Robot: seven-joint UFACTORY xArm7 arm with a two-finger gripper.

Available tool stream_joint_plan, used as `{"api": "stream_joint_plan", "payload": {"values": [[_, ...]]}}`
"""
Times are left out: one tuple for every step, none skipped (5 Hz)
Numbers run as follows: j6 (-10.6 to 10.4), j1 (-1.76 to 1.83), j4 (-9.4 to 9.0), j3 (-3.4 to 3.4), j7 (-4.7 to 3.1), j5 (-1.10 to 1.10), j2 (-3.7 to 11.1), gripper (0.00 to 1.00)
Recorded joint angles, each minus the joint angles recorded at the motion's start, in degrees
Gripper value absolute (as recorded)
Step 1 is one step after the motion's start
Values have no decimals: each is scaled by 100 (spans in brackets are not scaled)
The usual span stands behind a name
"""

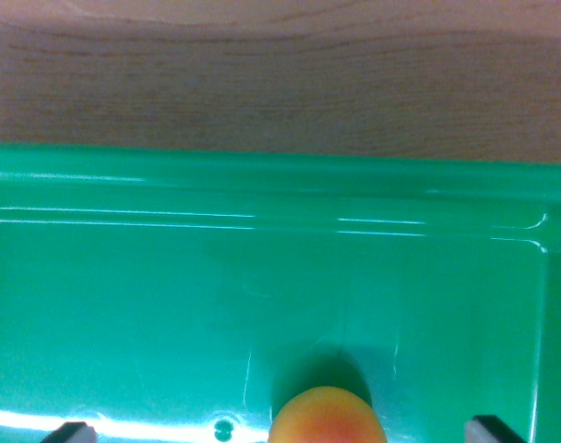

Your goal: Pick fruit

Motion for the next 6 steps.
{"api": "stream_joint_plan", "payload": {"values": [[-282, -13, -231, -11, -48, -4, 56, 0], [-282, -13, -231, -11, -48, -4, 56, 0], [-552, -26, -453, -22, -94, -8, 109, 0], [-552, -26, -453, -22, -94, -8, 109, 0], [-809, -37, -663, -32, -137, -12, 160, 0], [-809, -37, -663, -32, -137, -12, 160, 0]]}}
